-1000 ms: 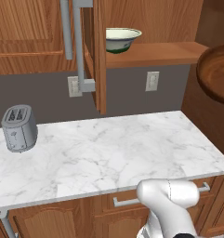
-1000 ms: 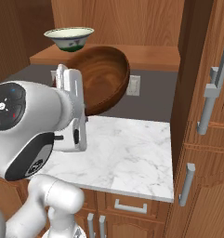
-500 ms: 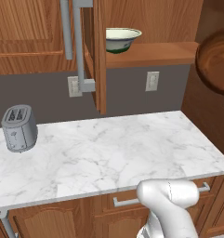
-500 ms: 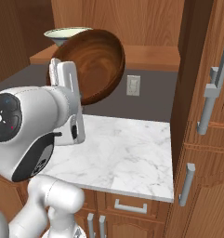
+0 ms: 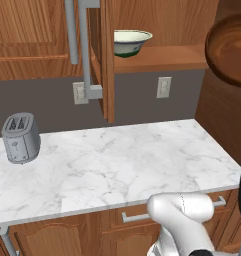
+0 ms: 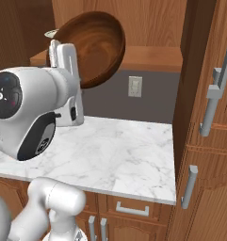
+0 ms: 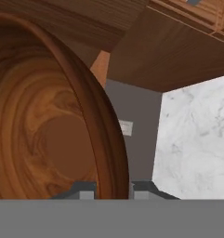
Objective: Open the cabinet. Pick the bowls from the counter and place them in the cabinet. Then close the cabinet.
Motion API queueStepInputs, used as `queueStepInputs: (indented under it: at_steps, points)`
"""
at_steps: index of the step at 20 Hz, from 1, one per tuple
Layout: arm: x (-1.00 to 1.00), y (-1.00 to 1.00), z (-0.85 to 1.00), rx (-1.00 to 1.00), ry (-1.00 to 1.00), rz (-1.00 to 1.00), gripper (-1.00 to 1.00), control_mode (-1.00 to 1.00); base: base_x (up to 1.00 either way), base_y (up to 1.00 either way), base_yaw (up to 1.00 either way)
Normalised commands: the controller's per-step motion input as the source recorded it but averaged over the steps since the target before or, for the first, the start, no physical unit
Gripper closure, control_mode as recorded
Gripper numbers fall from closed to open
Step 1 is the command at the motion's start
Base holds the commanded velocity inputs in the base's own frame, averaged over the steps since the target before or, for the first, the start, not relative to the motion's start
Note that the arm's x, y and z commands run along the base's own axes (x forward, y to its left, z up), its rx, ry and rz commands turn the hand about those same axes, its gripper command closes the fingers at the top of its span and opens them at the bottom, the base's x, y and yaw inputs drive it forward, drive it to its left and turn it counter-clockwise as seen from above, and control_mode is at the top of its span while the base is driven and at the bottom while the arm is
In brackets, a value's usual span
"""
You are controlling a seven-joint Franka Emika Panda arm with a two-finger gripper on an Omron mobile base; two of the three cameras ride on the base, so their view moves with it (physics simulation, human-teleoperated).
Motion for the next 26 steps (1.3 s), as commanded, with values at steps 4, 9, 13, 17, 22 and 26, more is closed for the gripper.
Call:
queueStepInputs:
  at_steps: [4,9,13,17,22,26]
  points:
    - [0.46,0.00,0.25,0.00,0.04,0.08,1.00,-1.00,0.00,0.00,0.00]
    - [0.53,0.00,0.01,0.00,0.05,0.07,1.00,-1.00,0.00,0.00,0.00]
    - [0.60,0.00,0.00,-0.02,-0.11,0.02,1.00,-1.00,0.00,0.00,0.00]
    - [0.53,0.00,0.00,0.00,-0.14,0.00,1.00,-1.00,0.00,0.00,0.00]
    - [0.51,0.00,0.00,0.00,-0.09,-0.05,1.00,-1.00,0.00,0.00,0.00]
    - [0.58,-0.04,0.00,0.01,0.02,-0.03,1.00,-1.00,0.00,0.00,0.00]
